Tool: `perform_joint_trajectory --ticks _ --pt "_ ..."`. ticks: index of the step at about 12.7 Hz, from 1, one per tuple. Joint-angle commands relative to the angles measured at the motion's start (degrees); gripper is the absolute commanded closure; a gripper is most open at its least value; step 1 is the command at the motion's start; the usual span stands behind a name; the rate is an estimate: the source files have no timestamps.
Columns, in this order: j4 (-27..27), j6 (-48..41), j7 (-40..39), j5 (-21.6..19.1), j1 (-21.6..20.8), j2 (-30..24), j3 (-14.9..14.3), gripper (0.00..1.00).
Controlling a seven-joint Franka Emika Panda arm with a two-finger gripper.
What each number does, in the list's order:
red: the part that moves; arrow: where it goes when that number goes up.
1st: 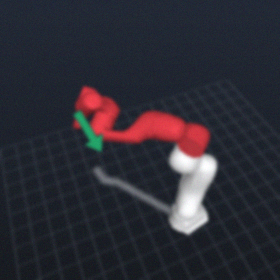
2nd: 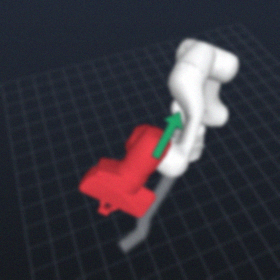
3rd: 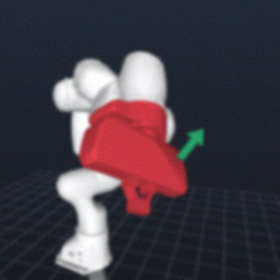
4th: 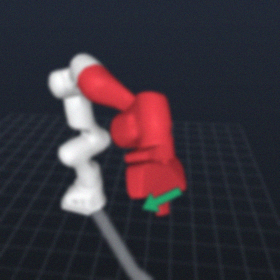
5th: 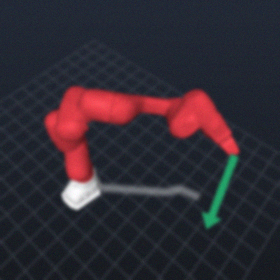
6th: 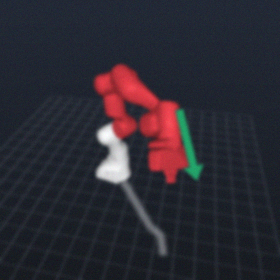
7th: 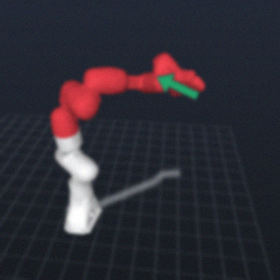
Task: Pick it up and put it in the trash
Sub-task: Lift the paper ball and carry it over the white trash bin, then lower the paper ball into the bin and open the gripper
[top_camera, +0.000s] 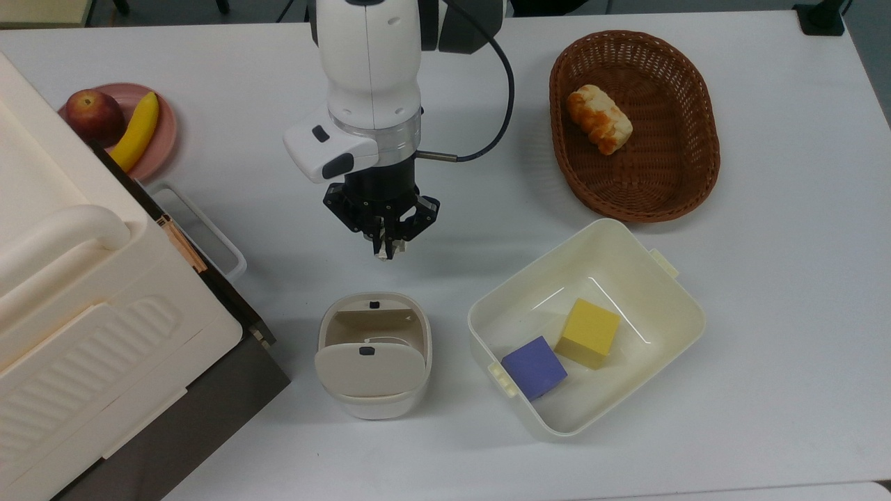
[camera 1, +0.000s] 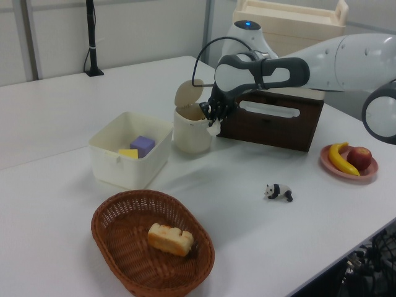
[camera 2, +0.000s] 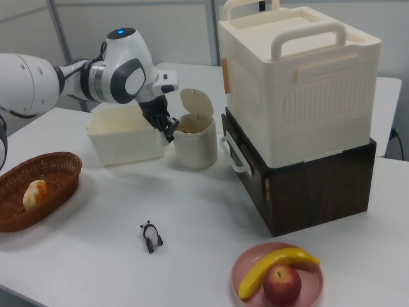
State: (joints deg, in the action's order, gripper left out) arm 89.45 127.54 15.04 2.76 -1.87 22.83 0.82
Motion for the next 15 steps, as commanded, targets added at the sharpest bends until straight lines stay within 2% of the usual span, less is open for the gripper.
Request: perform_joint_trajectory --ticks 1,3,7,9,13,14,15 --pt "-1.91 8.31 1.66 -0.03 0.28 1.16 -0.21 0.90" --pt "-3.22 14.47 1.48 0.05 1.69 3.18 -0.21 0.90" --pt "-5.69 19.49 1.22 0.40 1.78 5.73 -0.29 0.89" --pt "-5.69 24.57 0.87 0.93 1.69 7.66 -0.29 0.86" --pt "-5.69 27.32 0.96 4.18 1.61 9.61 -0.29 0.86" --pt "-5.61 27.32 0.96 4.27 1.61 9.61 -0.29 0.81" --pt "-5.61 27.32 1.13 4.27 1.61 9.61 -0.29 0.48"
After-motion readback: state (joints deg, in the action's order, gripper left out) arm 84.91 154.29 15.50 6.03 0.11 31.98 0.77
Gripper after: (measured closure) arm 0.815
